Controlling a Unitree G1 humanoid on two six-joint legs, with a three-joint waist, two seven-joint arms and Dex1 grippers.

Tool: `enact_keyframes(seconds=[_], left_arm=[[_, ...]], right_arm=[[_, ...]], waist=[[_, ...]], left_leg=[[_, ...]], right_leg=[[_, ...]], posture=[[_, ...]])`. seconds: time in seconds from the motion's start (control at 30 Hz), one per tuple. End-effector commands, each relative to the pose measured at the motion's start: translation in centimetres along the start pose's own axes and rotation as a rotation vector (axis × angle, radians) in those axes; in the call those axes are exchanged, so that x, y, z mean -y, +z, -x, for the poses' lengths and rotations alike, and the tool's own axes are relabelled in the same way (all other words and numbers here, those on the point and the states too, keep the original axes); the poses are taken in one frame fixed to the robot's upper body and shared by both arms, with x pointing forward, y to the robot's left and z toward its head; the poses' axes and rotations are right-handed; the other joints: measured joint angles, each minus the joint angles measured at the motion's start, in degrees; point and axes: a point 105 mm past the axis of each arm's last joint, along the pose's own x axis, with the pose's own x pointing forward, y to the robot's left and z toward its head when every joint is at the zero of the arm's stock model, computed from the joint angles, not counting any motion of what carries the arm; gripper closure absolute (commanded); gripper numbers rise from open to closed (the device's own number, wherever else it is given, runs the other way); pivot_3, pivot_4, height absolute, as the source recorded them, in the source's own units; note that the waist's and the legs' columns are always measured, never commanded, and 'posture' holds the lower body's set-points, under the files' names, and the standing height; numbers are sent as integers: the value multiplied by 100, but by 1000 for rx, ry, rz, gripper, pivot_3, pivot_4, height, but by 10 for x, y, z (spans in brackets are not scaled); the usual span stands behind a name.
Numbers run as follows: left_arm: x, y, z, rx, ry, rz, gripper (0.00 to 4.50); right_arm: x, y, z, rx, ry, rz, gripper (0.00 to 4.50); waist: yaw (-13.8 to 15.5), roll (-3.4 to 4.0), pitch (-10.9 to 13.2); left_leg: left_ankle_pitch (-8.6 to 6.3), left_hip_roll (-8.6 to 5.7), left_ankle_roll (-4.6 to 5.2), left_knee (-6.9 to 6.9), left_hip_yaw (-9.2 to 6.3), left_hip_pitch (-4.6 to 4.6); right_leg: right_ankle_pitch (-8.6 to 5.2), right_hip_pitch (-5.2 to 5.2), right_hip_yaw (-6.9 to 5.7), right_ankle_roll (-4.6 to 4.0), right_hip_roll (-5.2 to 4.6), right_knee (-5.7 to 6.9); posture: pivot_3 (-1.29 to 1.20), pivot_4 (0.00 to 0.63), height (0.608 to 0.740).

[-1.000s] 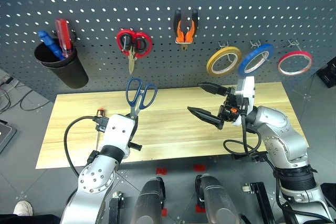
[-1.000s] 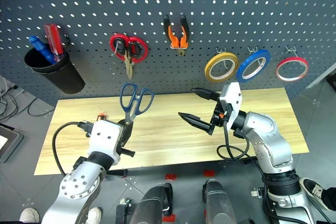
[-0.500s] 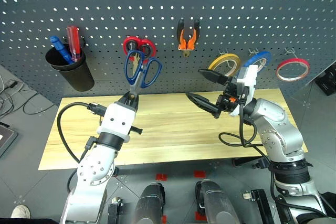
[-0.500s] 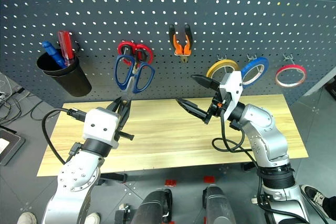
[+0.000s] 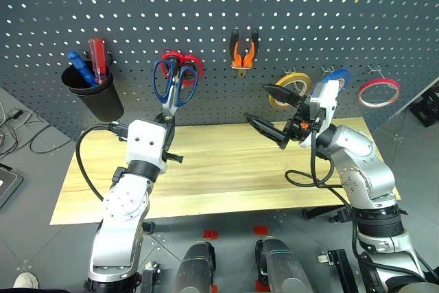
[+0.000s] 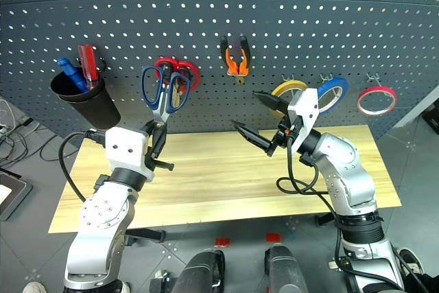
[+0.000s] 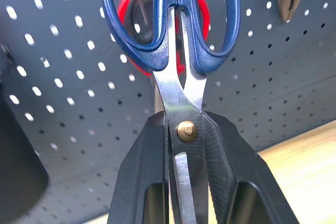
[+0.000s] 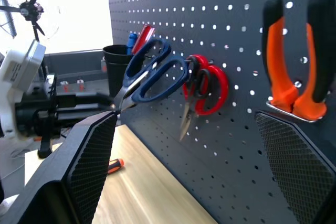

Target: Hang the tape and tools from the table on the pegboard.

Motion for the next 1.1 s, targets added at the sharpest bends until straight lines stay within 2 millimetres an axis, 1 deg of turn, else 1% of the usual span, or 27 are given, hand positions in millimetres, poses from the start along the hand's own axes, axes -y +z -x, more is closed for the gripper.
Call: enact_keyframes(seconds=[0.03, 0.17, 0.23, 0.27, 0.37, 0.47, 0.57, 0.6, 0.7, 0.8, 0.9, 0.93, 0.97, 1.07, 1.1], left_arm=[[1, 4, 0, 10, -25, 6, 3839], [2, -1, -1, -15, -28, 19, 3839], [-1, -4, -1, -27, -9, 62, 3150], [-2, -4, -1, -29, -4, 70, 2934], [-3, -6, -2, -37, 2, 80, 2056], [-2, -8, -2, -49, 3, 82, 1095], [1, -13, 3, -69, 4, 90, 153], [2, -14, 5, -77, 7, 93, 28], [1, -23, 14, -115, 33, 102, 28], [-9, -40, 26, -201, 115, 114, 28], [-34, -71, 49, -355, 257, 150, 28], [-39, -76, 54, -384, 287, 156, 28], [-45, -79, 58, -405, 317, 158, 28], [-75, -92, 68, -485, 420, 186, 28], [-79, -94, 69, -501, 430, 191, 28]], right_arm=[[1, 14, 2, 39, -14, 41, 0], [0, 14, 1, 35, -15, 42, 0], [-1, 14, 2, 32, -13, 43, 0], [-1, 13, 2, 29, -10, 43, 0], [-2, 13, 3, 22, -4, 43, 0], [-4, 11, 4, 12, 7, 42, 0], [-9, 8, 6, 1, 36, 40, 0], [-11, 8, 7, -2, 44, 40, 0], [-13, 5, 9, -13, 65, 35, 0], [-22, -1, 8, -40, 130, 40, 0], [-46, -16, 5, -108, 292, 87, 0], [-51, -18, 5, -119, 326, 96, 0], [-54, -21, 5, -133, 351, 106, 0], [-71, -30, -7, -172, 459, 120, 0], [-74, -31, -8, -177, 484, 125, 0]], waist=[[-2, 0, 0], [-5, 1, -2], [-9, 1, -2], [-13, 1, -2], [-25, 1, -2], [-31, 1, -2], [-41, 1, -2], [-45, 1, -2], [-72, 1, -1], [-84, 1, -1], [-109, -2, 3], [-118, -2, 8], [-117, -3, 10], [-97, -8, 63], [-83, -6, 75]], left_leg=[[0, 0, 0, 0, 0, 0], [0, 0, 0, 1, 3, 1], [0, 0, 0, 1, 3, 2], [0, 0, 0, 1, 3, 2], [0, 0, 1, 2, 3, 2], [0, 0, 1, 2, 3, 2], [-1, 0, 2, 2, 3, 3], [-1, 0, 3, 2, 3, 4], [-5, 0, 9, 2, 5, 4], [-16, 2, 27, 2, 3, 9], [-20, 2, 35, 2, 5, 13], [-22, 3, 38, 1, 5, 16], [-22, 4, 39, 1, 4, 17], [-23, 4, 40, 2, -1, 21], [-23, 2, 41, 5, -2, 26]], right_leg=[[0, 0, 0, 0, 0, 0], [0, 0, 1, 0, 0, 1], [0, 0, 2, 0, 0, 2], [0, 0, 3, 0, 0, 2], [0, 1, 3, 0, 1, 2], [0, 1, 3, 0, 0, 2], [0, 2, 4, 0, 0, 3], [0, 2, 4, 0, 0, 3], [0, 3, 8, 0, 0, 3], [0, 6, 7, -1, 0, 3], [0, 9, 8, -1, 1, 2], [0, 10, 9, -1, 1, 2], [0, 10, 9, -1, 2, 2], [-1, 16, 6, -2, 2, 2], [-1, 20, 6, -2, 2, 4]], posture=[[-195, 183, 740], [-199, 191, 740], [-201, 197, 740], [-201, 197, 740], [-199, 205, 740], [-196, 210, 740], [-190, 219, 740], [-186, 224, 740], [-173, 241, 740], [-163, 255, 740], [-134, 288, 740], [-134, 288, 740], [-126, 301, 740], [-103, 333, 740], [-98, 340, 740]])
